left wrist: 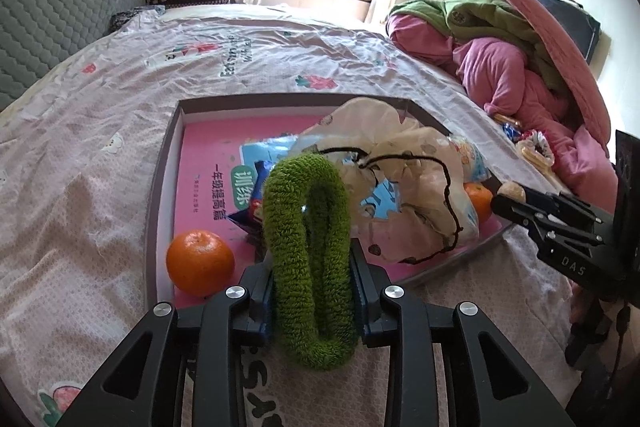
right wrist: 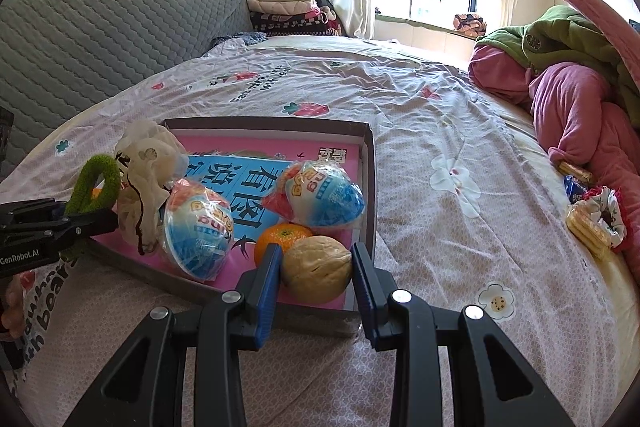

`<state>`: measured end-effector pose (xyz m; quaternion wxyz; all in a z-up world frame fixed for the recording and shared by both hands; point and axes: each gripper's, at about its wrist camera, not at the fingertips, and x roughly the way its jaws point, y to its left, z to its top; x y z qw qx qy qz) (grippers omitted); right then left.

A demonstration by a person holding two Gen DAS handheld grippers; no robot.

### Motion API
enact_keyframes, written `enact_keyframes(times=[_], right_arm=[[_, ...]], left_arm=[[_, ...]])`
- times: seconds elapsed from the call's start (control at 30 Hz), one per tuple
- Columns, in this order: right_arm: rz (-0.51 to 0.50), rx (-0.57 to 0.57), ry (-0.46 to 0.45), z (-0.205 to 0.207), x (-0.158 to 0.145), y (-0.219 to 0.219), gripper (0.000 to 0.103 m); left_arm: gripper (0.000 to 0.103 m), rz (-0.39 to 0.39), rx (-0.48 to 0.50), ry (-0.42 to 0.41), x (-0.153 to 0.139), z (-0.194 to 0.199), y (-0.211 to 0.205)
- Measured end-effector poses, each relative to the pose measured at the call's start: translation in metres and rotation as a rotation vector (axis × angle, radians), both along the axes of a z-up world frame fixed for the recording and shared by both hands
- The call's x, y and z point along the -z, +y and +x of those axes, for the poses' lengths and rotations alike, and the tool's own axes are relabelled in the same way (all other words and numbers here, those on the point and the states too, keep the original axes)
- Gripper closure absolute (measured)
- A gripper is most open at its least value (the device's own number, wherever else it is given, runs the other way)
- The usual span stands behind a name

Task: Organize objects
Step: 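Lower the green ring and bread bun into the tray with both grippers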

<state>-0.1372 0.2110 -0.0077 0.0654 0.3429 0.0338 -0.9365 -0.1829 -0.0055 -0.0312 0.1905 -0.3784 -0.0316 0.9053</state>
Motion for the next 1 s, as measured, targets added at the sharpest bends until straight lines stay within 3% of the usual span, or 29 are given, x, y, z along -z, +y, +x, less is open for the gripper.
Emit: enact_keyframes(times=[0.63,0.93,1.0], right_arm=[[-0.004,0.007,0.007,-0.001,0.000,-0.001,0.068],[-0.011,0.010,0.005,-0.001,0.000,0.001,0.068],[-0.016,0.014,0.004,-0.002,0.000,0.002,0.068]], left_arm=[[0.067,0.023,-0.028,0.002,0.001,-0.027,-0.011],[0.051,0.047,-0.031,0.002,0.003,-0.034,-0.014],[0.040,0.054,-0.033,0.013,0.003,-0.035,-0.015]])
